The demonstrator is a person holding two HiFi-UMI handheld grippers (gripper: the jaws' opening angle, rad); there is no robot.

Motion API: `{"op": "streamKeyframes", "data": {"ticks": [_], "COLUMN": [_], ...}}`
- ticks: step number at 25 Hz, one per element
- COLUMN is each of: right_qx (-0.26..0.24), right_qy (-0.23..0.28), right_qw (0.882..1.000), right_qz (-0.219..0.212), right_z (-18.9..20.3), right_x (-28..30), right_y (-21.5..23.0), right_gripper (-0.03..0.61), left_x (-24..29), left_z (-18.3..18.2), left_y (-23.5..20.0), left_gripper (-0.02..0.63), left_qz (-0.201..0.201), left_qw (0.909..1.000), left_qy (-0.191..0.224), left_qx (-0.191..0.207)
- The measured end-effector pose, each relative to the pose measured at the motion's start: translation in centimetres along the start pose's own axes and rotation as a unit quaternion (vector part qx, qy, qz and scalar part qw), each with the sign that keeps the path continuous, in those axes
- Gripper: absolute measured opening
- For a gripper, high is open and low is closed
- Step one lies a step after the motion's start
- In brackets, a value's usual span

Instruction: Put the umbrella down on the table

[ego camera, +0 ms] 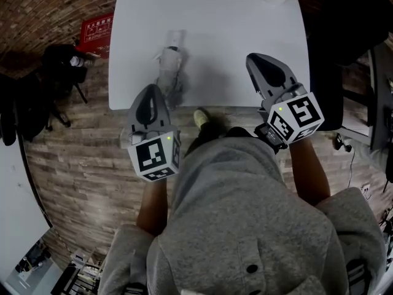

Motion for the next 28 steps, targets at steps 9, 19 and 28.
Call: {"op": "streamKeyframes", "data": {"ticks": [9, 19, 28], "right_qx": [-0.013, -0.008, -0.020], "right_qy": [-0.019, -0.001, 0.014], "right_qw": [1.000, 1.000, 1.000], "right_qz": [0.003, 0.006, -0.003], "right_z": [2.2, 4.3, 6.9], "right_x": [-6.9, -15.1, -20.8], "right_y": [2.1, 4.0, 3.3], "right_gripper": [0.035, 0.035, 0.035], "left_x": [-3.2, -8.5, -13.8], "left_z": [-0.3, 0.3, 3.1], "left_y": [7.9, 15.2, 19.3], "left_gripper": [0.023, 0.023, 0.023], "left_qz": [0.015, 0.007, -0.016], "left_qw": [0.9998, 0.9999, 0.9997], "left_qy": [-0.009, 0.010, 0.014], "left_qx": [0.000, 0.007, -0.015]}}
Point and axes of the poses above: the fingertips, and each gripper's own axes: x forward along the fingers, y to its right, z out of its underside, the point moved 10 cm from there along -x, backward along the fingers, and after that the axes turned 5 degrees about -y, right-handed, at the moved point
